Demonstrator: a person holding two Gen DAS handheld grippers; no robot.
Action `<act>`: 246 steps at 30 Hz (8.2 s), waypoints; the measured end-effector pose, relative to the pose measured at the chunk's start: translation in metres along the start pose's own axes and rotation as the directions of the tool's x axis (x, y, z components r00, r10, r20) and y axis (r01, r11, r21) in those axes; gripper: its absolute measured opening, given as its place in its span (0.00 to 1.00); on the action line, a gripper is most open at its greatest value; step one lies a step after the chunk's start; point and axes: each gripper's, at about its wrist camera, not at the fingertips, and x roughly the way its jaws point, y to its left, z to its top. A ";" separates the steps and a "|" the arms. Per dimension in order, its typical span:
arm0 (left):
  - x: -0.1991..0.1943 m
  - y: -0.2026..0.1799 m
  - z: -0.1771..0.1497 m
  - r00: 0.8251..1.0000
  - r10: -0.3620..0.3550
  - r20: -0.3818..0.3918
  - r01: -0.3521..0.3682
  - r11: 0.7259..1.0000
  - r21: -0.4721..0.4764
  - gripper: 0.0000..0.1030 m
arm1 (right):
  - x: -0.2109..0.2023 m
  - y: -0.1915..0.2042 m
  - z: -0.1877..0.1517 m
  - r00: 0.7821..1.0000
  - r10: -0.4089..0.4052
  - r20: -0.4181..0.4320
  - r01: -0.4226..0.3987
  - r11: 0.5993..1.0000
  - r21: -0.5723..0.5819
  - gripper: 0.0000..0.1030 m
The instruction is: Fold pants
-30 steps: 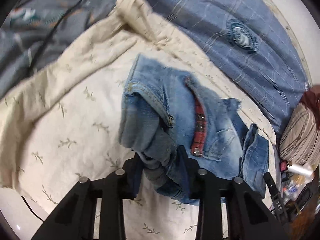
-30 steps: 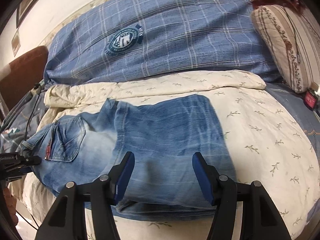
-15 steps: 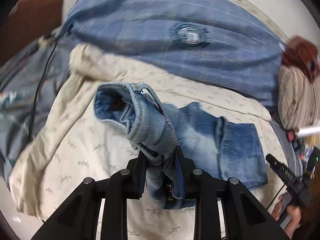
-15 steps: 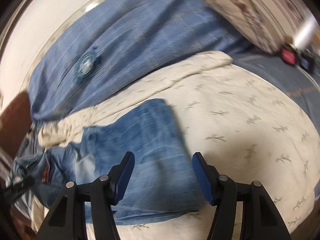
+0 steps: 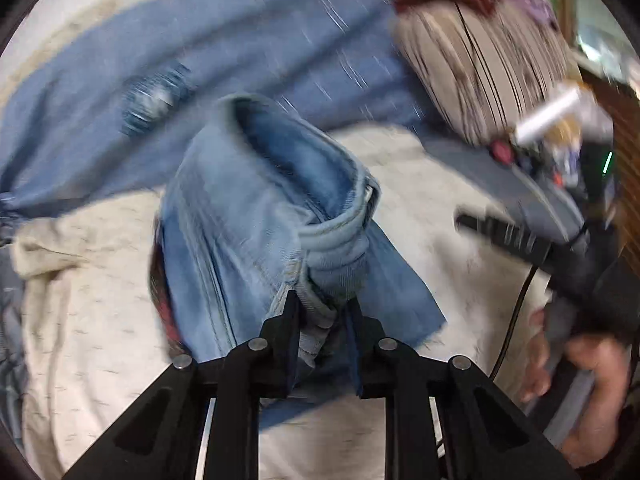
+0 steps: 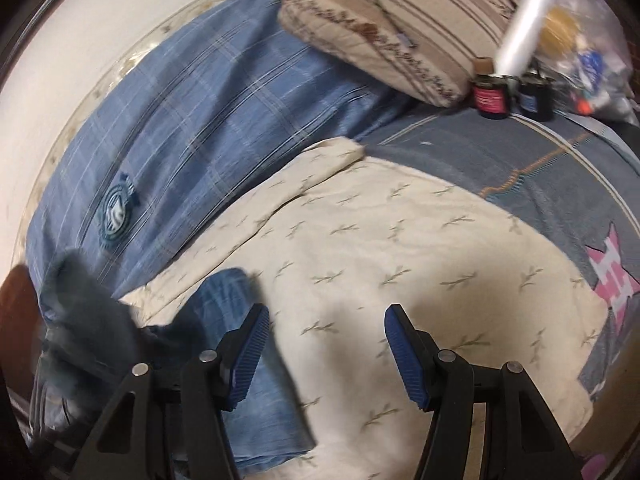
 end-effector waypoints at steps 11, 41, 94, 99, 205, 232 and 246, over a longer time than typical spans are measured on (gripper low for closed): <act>-0.051 -0.002 -0.002 0.982 -0.161 0.101 0.156 0.986 0.062 0.49 | -0.014 -0.013 0.012 0.994 0.091 0.066 -0.092 0.996 0.011 0.62; -0.011 0.143 0.007 0.995 0.092 -0.034 -0.098 0.953 -0.288 0.59 | -0.015 0.130 -0.029 0.922 0.386 -0.011 -0.351 0.825 -0.442 0.60; -0.013 0.102 0.004 0.973 0.232 0.009 -0.225 0.953 -0.205 0.72 | 0.043 0.063 -0.054 0.901 0.269 -0.341 -0.348 0.917 -0.194 0.58; -0.003 0.102 -0.003 0.973 0.229 -0.026 -0.229 0.951 -0.206 0.72 | 0.048 0.062 -0.056 0.898 0.268 -0.349 -0.348 0.918 -0.189 0.60; 0.067 0.125 -0.008 0.951 -0.298 -0.086 0.206 0.813 -0.545 0.57 | 0.067 0.066 -0.036 0.830 0.366 -0.421 -0.458 0.878 -0.139 0.42; 0.000 0.185 0.016 0.998 -0.068 -0.009 0.056 0.890 -0.453 0.44 | 0.048 0.168 -0.039 0.803 0.515 -0.301 -0.590 0.758 -0.277 0.38; 0.048 0.190 -0.013 0.995 -0.068 -0.068 0.029 0.888 -0.459 0.48 | 0.097 0.163 -0.059 0.838 0.358 -0.412 -0.490 0.825 -0.280 0.38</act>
